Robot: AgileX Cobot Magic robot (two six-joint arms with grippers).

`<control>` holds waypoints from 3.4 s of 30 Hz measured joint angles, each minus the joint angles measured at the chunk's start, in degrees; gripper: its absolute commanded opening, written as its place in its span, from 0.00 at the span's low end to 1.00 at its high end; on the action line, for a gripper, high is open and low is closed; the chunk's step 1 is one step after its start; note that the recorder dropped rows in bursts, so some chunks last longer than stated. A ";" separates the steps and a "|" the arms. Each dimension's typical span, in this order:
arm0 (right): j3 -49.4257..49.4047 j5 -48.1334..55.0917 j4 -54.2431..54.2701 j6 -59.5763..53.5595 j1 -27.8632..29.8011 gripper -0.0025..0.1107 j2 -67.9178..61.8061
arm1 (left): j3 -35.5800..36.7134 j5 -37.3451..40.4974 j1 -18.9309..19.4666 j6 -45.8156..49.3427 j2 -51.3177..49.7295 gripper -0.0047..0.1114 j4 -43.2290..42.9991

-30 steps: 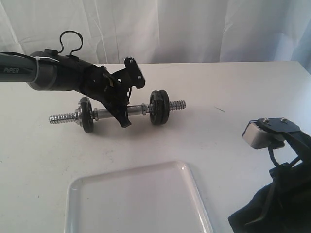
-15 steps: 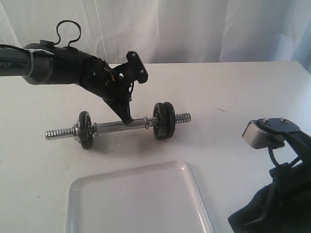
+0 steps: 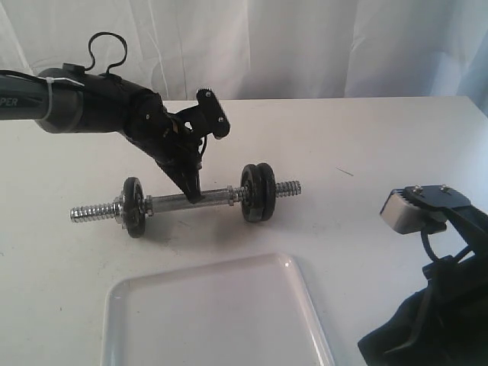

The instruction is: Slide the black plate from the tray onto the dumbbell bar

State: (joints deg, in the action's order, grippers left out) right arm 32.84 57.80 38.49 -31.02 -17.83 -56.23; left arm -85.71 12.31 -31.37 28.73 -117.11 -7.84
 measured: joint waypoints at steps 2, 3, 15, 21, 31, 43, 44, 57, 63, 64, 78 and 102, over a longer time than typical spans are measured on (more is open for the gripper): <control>0.00 0.00 0.00 0.00 0.00 0.02 0.00 | 0.00 1.32 0.00 -0.12 0.00 0.04 0.00; 0.00 0.00 0.00 0.00 0.00 0.02 0.00 | 0.00 1.69 0.00 -0.21 0.00 0.04 0.00; 0.00 0.00 0.00 0.00 0.00 0.02 0.00 | 0.00 5.33 -3.19 -1.26 0.13 0.04 -0.13; 0.00 0.00 0.00 0.00 0.00 0.02 0.00 | 0.00 5.94 -3.19 -1.26 0.13 0.04 -0.13; 0.00 0.22 0.00 0.00 0.00 0.02 0.00 | 0.00 8.11 -3.32 -1.26 0.13 0.04 -0.13; 0.00 0.22 0.00 0.00 0.00 0.02 0.00 | 0.00 6.61 -3.32 -1.26 0.13 0.04 -0.13; 0.00 0.22 0.00 0.00 0.00 0.02 0.00 | 0.00 6.35 -3.32 -1.26 0.13 0.04 -0.13; 0.00 0.22 -0.23 0.00 0.00 0.02 0.00 | 0.00 3.79 -3.32 -1.60 2.70 0.04 -0.13; 0.00 0.22 -0.23 0.00 0.00 0.02 0.00 | 0.00 3.79 -3.32 -1.68 4.14 0.04 -0.13; 0.00 0.22 -0.23 0.00 0.00 0.02 0.00 | 0.00 3.79 -3.32 -1.68 4.36 0.04 -0.13; 0.00 0.11 -0.34 0.00 0.00 0.02 0.00 | 0.50 -5.44 2.21 -3.53 -0.18 0.04 -1.98; 0.00 0.11 -0.45 0.00 0.00 0.02 0.00 | 0.14 -13.84 2.76 -5.65 -4.90 0.04 -2.04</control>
State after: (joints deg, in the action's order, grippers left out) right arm 32.84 57.91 38.04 -31.02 -17.83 -56.23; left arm -85.57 -1.53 -28.61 23.08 -122.01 -9.88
